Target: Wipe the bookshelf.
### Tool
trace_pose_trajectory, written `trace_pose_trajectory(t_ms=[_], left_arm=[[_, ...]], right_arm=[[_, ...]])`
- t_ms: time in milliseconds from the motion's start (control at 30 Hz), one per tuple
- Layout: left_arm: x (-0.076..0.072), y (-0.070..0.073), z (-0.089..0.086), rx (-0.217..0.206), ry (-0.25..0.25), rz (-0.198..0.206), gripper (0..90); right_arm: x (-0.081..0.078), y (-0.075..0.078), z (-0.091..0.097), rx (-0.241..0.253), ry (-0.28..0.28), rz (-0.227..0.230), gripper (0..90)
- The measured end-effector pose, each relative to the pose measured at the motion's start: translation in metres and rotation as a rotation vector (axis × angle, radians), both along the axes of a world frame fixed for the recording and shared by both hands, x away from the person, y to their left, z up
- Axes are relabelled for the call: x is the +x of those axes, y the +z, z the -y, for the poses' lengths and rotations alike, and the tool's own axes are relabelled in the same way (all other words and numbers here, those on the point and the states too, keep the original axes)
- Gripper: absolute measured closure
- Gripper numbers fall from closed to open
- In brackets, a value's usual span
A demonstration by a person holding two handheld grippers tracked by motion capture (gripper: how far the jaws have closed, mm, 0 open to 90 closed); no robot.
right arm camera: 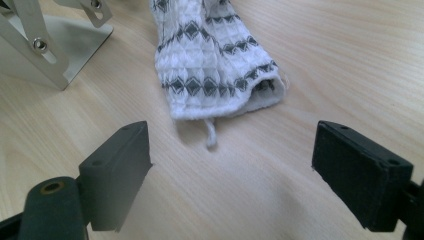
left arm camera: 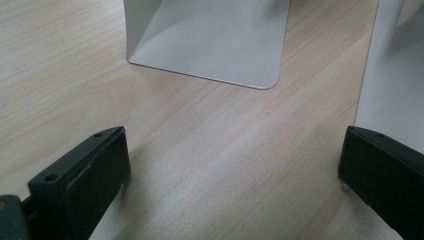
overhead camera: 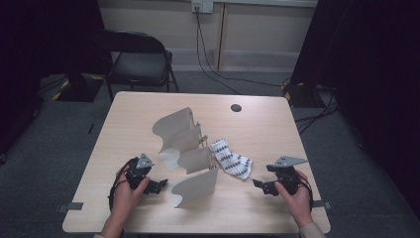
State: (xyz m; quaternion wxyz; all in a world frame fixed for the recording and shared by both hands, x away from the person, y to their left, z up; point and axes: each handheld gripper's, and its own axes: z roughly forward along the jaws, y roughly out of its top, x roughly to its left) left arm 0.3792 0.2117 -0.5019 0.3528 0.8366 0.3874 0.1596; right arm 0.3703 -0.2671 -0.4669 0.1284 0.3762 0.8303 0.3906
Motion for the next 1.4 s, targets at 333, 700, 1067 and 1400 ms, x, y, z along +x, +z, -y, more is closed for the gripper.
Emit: trace_pose_trajectory(t_ms=[333, 700, 1067, 1400], left_arm=[[0.000, 0.000, 0.000, 0.000, 0.000, 0.000, 0.0], [0.000, 0.000, 0.000, -0.001, -0.001, -0.001, 0.0], [0.000, 0.000, 0.000, -0.001, -0.001, -0.001, 0.0], [0.000, 0.000, 0.000, -0.001, -0.002, -0.001, 0.0]], right_arm=[[-0.006, -0.004, 0.014, 0.003, -0.015, -0.006, 15.1], [-0.012, -0.013, 0.026, -0.015, -0.024, -0.019, 15.1], [-0.018, -0.019, 0.035, -0.036, -0.015, -0.028, 15.1], [-0.020, -0.025, 0.041, -0.055, -0.020, -0.032, 15.1]])
